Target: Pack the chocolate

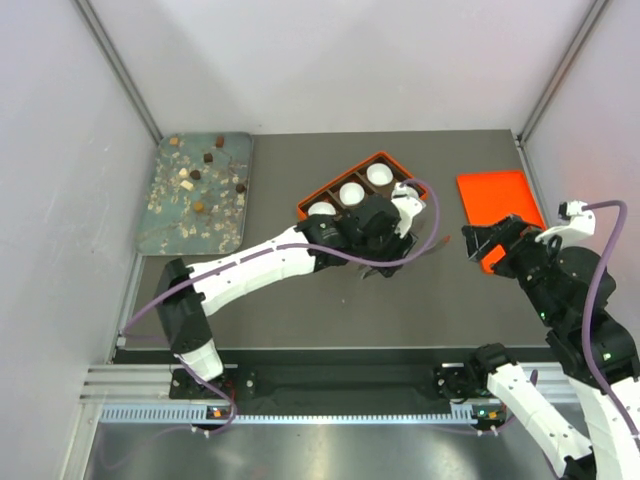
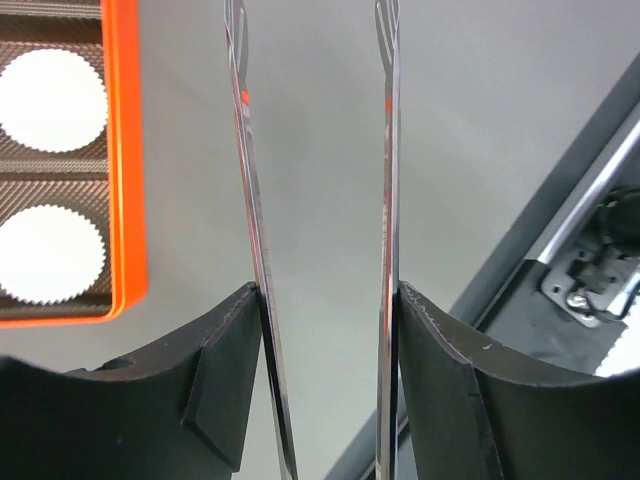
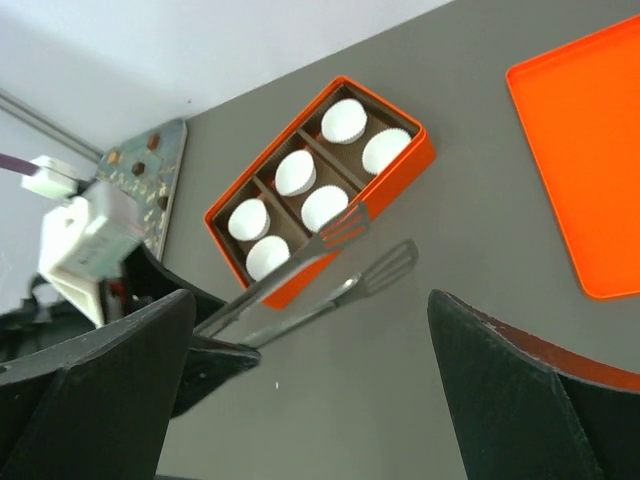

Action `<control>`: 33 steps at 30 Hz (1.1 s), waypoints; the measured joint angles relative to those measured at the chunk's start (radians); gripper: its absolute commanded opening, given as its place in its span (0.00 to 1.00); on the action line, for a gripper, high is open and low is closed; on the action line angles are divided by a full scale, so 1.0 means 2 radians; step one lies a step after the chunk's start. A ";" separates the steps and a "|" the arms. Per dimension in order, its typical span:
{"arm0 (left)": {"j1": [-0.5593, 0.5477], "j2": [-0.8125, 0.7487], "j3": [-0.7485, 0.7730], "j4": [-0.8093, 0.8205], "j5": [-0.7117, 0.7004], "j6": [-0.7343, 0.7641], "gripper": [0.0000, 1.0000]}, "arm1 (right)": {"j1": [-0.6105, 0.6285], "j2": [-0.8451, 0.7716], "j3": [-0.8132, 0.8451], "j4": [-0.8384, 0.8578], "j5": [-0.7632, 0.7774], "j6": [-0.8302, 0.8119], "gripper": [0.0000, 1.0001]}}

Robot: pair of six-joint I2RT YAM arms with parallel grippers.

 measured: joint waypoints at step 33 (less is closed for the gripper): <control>0.469 -0.088 -0.079 -0.085 -0.056 -0.022 0.48 | 0.000 0.001 -0.095 0.021 -0.063 -0.007 1.00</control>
